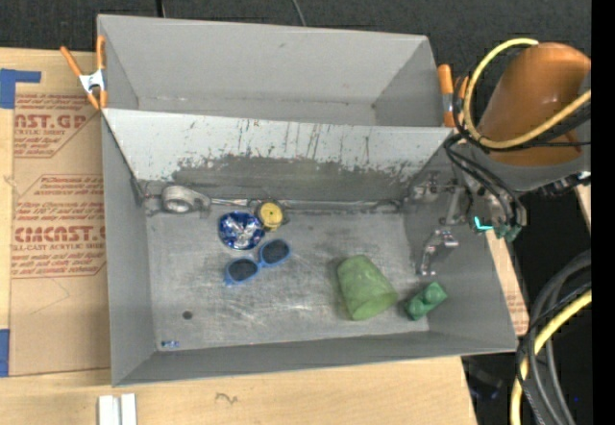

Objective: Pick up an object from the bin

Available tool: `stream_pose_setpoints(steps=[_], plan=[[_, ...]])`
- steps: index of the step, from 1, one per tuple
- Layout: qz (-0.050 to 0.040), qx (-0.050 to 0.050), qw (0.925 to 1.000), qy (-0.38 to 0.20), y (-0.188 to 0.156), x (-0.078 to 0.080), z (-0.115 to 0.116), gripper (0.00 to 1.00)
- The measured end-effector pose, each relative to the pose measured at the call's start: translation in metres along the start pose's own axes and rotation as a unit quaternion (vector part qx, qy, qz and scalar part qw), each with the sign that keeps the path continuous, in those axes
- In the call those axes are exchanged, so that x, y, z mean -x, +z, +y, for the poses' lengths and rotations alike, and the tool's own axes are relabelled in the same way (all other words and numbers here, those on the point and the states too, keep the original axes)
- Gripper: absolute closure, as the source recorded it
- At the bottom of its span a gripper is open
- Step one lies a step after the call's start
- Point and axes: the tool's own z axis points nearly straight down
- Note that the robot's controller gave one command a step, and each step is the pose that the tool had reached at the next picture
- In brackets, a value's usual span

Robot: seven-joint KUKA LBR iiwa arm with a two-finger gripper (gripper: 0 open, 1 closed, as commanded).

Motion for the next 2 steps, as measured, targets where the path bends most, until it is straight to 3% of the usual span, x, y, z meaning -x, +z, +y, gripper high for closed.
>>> stream_pose_setpoints(steps=[1,2], plan=[[0.0008,0.001,0.9958,-0.092,0.1238,-0.0361,0.0235,0.00],[-0.0028,0.000,0.9958,-0.092,0.1201,-0.0337,0.0229,1.00]])
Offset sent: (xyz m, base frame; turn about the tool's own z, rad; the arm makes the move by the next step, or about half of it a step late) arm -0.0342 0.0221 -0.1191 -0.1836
